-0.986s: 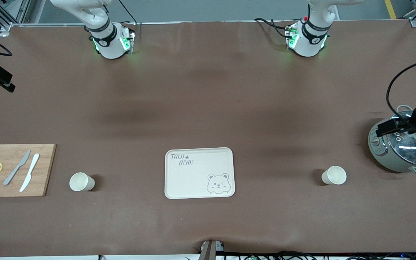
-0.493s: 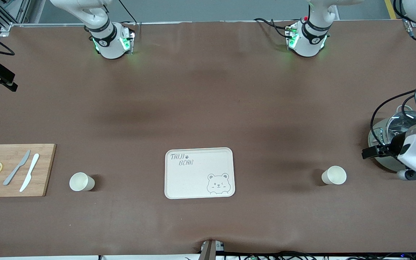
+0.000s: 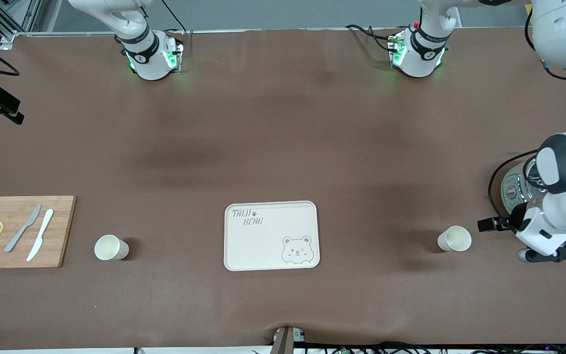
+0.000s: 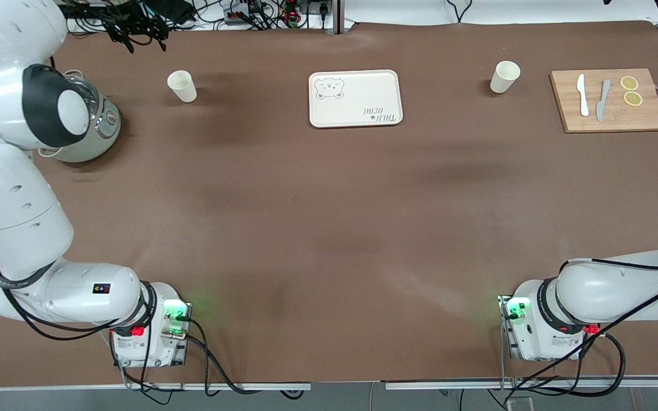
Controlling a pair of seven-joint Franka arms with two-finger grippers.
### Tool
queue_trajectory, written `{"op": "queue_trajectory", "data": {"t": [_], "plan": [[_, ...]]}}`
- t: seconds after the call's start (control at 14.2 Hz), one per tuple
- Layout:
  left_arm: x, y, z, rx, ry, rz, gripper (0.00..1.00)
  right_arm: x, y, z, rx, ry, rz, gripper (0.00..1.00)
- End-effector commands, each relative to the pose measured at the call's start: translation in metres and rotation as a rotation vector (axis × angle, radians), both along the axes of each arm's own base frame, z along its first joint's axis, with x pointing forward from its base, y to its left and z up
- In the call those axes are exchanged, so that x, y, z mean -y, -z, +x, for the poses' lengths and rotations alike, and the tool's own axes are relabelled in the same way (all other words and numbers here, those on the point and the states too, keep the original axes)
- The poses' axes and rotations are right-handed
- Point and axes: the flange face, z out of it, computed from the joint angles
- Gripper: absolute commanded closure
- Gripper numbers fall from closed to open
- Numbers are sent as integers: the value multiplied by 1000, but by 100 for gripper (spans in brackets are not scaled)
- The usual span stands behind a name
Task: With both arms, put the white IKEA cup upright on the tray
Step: 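Move the left gripper down over the white cup beside the pot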
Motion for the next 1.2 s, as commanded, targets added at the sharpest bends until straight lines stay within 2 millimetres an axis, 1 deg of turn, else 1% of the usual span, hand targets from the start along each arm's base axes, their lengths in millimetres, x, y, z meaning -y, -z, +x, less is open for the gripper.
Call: {"op": "queue_trajectory", "data": {"t": [0.0,0.14,0.28,0.42,0.49,0.56,0.7,0.85,0.92,0.99,1.13], "plan": [[2,28,8,4,-14,19,0,-1,-6,5,31,2,9,0],[2,50,10,-10,-14,21,0,-2,-10,10,75,-21,4,0],[2,72,9,-41,-14,22,0,-7,-11,15,107,-60,-1,0],[0,90,8,-64,-15,22,0,-8,-2,24,103,-61,0,0],[-1,97,9,-67,-17,23,0,-10,-1,27,113,-63,0,0],[-1,101,10,-61,-16,23,0,-16,5,31,104,-72,1,0],[-5,115,9,-73,-22,24,0,-29,21,44,94,-85,2,0],[-11,126,8,-86,-29,24,0,-35,42,63,105,-93,0,0],[-12,132,7,-93,-32,22,0,-34,56,75,108,-90,-2,0],[-12,134,7,-95,-33,19,0,-30,73,88,112,-86,-6,0],[-13,136,6,-96,-35,18,0,-19,98,109,137,-84,-15,0]]}}
